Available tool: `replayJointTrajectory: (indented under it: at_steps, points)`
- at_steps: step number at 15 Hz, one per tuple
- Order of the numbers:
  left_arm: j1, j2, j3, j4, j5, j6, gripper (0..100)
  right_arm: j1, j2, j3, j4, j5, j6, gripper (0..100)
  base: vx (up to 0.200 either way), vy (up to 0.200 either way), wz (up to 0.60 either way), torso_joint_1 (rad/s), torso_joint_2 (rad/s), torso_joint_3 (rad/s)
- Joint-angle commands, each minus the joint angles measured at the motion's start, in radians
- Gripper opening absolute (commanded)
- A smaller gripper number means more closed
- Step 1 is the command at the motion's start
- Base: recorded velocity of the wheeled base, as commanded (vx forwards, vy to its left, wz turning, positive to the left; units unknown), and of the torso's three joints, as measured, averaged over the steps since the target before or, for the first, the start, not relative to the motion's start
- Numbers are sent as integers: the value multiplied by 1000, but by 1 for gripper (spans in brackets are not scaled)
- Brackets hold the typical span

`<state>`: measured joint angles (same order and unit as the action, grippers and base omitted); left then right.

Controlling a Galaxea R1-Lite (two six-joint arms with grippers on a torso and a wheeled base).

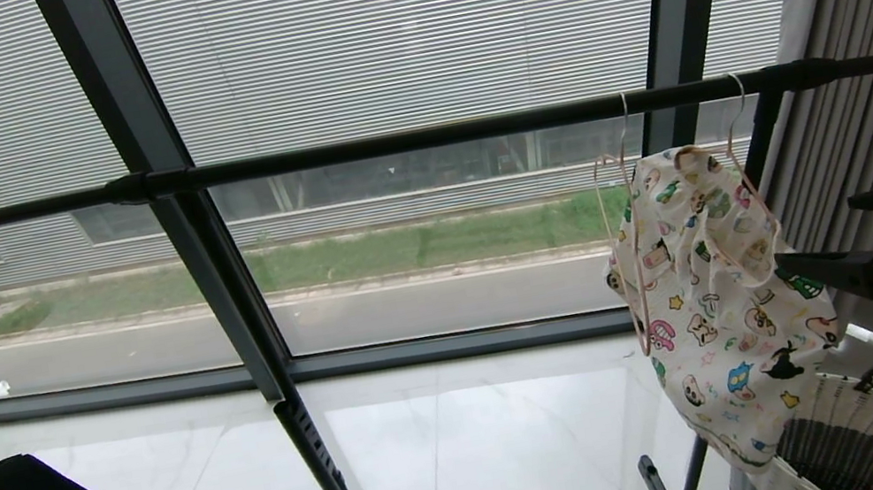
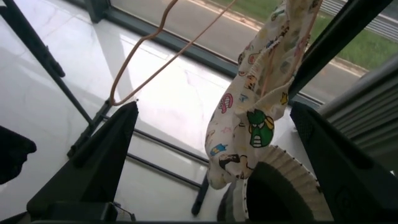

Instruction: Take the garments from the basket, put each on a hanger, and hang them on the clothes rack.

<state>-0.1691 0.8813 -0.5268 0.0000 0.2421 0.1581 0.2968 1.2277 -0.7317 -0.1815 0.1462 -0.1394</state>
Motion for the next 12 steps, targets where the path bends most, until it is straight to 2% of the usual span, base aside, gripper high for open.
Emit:
replayJointTrajectory:
  at_steps: [1,4,6,11,12]
  points:
    - [0,2,2,0,0,1,0,15,47,-3,-30,0,0,100,0,0,0,0,0,0]
    - [0,-1,2,0,0,0,0,48,64,-2,-39,-4,1,100,0,0,0,0,0,0]
    - [0,1,2,0,0,0,0,59,72,-2,-41,-31,9,100,0,0,0,0,0,0]
    - [-18,1,14,0,0,3,0,59,76,3,-59,-43,11,100,200,0,0,1,-1,5]
    - [-20,-2,21,0,0,5,0,59,76,3,-59,-43,11,100,0,0,0,0,0,0]
